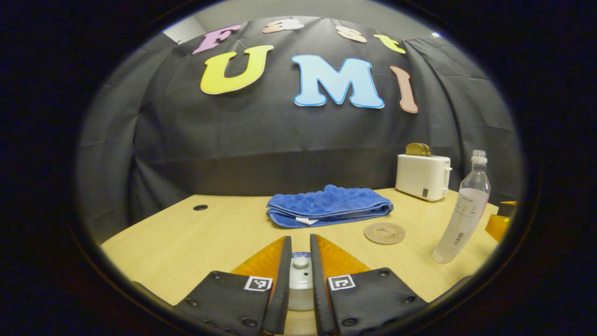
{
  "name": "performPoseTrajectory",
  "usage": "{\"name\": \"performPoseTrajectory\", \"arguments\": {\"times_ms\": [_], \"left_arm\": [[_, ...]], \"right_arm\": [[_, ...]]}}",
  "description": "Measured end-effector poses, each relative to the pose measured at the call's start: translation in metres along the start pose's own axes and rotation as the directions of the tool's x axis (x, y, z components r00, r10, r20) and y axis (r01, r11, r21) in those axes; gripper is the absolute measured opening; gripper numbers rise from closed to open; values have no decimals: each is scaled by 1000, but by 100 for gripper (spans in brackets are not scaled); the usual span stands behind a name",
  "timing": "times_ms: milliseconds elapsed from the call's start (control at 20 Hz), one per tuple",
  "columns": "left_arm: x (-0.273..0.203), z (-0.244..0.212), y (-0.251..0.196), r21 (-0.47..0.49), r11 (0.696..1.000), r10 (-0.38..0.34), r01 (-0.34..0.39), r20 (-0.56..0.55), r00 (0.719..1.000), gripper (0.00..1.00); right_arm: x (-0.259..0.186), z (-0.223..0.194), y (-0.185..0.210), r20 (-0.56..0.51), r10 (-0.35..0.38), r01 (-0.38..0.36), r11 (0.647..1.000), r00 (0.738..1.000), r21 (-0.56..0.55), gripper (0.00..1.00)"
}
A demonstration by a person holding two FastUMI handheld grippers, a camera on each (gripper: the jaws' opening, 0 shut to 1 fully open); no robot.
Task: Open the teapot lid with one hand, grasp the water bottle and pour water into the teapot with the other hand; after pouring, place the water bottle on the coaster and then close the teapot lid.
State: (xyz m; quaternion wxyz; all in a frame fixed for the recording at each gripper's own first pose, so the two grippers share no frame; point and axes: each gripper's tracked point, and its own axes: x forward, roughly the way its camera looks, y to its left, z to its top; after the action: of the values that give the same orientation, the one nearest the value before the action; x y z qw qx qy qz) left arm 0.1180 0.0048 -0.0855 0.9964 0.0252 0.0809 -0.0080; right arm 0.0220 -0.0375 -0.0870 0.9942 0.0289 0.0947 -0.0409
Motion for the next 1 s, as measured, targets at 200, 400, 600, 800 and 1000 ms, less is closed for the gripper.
{"name": "performPoseTrajectory", "arguments": {"times_ms": [200, 400, 600, 800, 1000], "left_arm": [[3, 0, 3, 5, 1000, 14, -14, 7, 1000, 19], [0, 2, 3, 22, 1000, 13, -13, -6, 1000, 17], [-1, 3, 5, 14, 1000, 22, -22, 3, 1000, 7], [-3, 11, 5, 2, 1000, 16, -16, 25, 1000, 7], [-10, 28, 13, -16, 999, 32, -31, 72, 997, 7]], "right_arm": [[0, -4, -2, -7, -4, 4, 1000, 1000, 9, 99], [0, -3, -2, -5, -4, 4, 1000, 1000, 11, 99], [1, 1, -2, 8, 0, 0, 1000, 1000, 12, 99], [1, 2, 2, 10, 15, -15, 1000, 1000, 4, 99], [2, 1, 8, 10, 34, -34, 999, 999, -11, 99]]}}
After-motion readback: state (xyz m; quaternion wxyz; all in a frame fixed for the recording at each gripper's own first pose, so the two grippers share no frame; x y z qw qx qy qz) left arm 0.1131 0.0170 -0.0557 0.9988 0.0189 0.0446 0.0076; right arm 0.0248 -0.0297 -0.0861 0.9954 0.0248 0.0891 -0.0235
